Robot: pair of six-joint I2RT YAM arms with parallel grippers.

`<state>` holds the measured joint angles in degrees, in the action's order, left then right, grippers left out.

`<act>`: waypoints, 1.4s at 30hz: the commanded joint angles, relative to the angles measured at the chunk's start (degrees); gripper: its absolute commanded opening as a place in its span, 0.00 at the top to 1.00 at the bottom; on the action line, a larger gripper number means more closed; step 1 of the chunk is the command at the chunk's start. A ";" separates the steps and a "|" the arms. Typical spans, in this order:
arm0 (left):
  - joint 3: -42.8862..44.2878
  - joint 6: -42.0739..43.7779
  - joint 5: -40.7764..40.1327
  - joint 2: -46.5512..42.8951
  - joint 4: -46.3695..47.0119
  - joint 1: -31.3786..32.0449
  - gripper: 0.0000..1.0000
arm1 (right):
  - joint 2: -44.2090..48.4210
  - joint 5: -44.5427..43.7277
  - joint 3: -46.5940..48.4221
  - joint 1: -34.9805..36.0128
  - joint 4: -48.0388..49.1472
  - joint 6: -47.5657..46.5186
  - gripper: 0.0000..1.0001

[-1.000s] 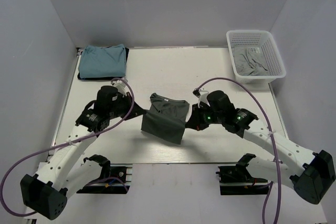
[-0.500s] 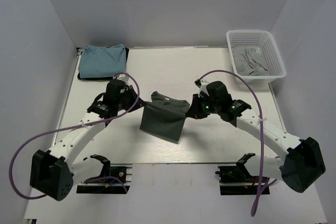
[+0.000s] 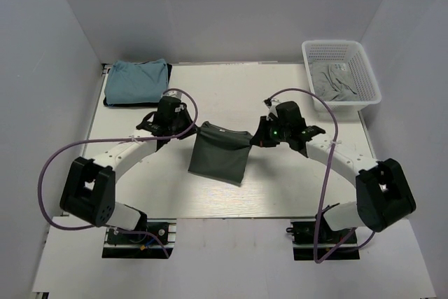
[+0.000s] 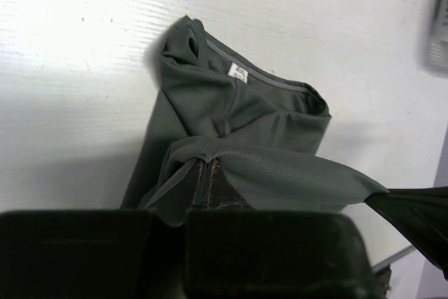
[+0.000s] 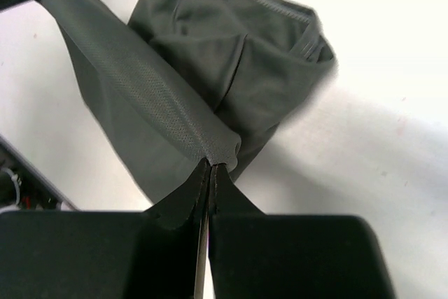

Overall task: Fold and stack the t-shirts
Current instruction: Fold the long partially folded tshirt into a neat square

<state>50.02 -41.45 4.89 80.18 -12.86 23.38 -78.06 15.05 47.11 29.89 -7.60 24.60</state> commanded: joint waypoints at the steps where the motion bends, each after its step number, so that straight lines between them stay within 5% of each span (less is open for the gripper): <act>1: 3.23 0.14 -4.88 2.51 2.67 -0.52 1.00 | -1.65 -1.34 1.31 -1.76 6.70 -1.66 1.00; 9: 7.89 -2.14 -9.10 11.39 3.29 -0.52 0.98 | -12.97 -1.95 9.75 -4.39 4.70 -4.03 0.99; 10: 9.55 -2.66 -9.63 12.27 2.50 -0.52 0.90 | -13.86 -1.69 11.84 -4.49 4.43 -4.64 0.87; 12: 12.80 -2.14 -10.16 14.91 2.49 -1.05 0.45 | -15.79 -2.30 13.78 -4.93 3.38 -5.08 0.58; 13: 14.39 -2.14 -11.20 15.70 -0.55 -1.05 0.30 | -17.98 -4.22 16.93 -5.19 2.85 -5.78 0.51; 14: 15.88 -2.14 -12.08 16.40 -1.63 -1.05 0.01 | -18.61 -5.11 17.83 -5.54 2.76 -6.05 0.45; 20: 17.58 2.42 -8.58 16.15 -2.44 -1.05 0.00 | -16.53 -2.23 18.21 -5.63 1.69 -7.20 0.22; 21: 17.05 5.91 -4.66 16.15 -1.47 -0.36 0.00 | -15.46 0.48 15.23 -5.72 3.88 -7.20 0.10; 30: 23.26 22.43 17.21 24.83 1.00 -0.88 0.00 | -15.35 18.70 9.04 -5.19 18.75 -2.89 0.10; 42: 34.44 24.40 17.44 43.65 -8.14 -2.63 0.00 | -32.85 16.94 14.50 -8.35 23.85 2.38 0.10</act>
<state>84.88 -18.35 21.80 121.01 -16.38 21.37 -108.38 31.51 59.94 23.27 12.51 24.60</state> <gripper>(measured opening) 0.994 0.902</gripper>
